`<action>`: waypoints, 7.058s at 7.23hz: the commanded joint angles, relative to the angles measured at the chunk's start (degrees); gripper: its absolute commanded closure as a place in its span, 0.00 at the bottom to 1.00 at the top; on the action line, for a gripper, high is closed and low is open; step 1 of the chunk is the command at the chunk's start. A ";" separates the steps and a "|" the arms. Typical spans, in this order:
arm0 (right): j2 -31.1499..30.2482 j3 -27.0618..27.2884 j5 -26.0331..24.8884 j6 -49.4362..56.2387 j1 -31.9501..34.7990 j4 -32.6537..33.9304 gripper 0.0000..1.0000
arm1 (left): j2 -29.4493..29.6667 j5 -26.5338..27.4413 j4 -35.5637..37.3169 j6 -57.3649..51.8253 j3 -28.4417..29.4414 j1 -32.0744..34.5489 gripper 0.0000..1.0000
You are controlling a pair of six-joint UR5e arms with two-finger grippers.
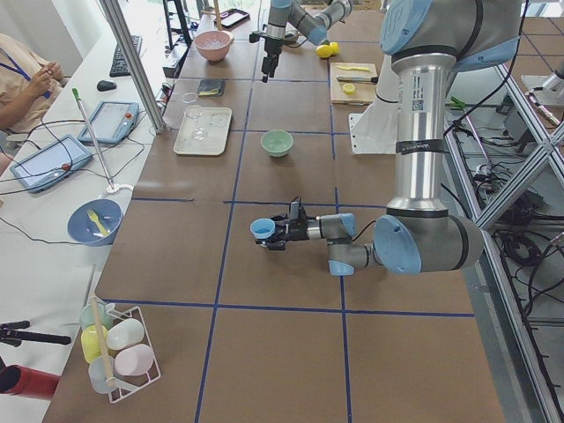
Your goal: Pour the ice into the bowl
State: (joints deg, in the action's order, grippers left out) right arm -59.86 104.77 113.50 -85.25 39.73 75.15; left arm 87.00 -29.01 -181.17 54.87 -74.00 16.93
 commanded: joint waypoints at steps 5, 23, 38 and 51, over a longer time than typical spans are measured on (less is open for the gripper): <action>-0.52 -0.01 0.06 0.08 0.43 0.00 0.00 | 4.47 -10.28 3.00 -38.32 -19.96 -0.49 1.00; -2.37 -0.36 0.58 -1.76 3.25 0.18 0.00 | 23.13 -10.02 58.55 -109.09 -26.01 -3.75 1.00; -6.65 1.39 1.20 -0.80 6.66 0.09 0.00 | -8.39 -16.70 8.58 2.79 -21.66 0.03 1.00; -16.25 4.21 8.85 10.72 15.29 0.09 0.00 | -1.92 3.87 -2.43 6.39 1.58 -1.02 0.97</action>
State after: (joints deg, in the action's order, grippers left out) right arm -76.16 108.99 122.32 -74.53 55.04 75.22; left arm 84.91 -25.07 -183.61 61.30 -72.64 15.99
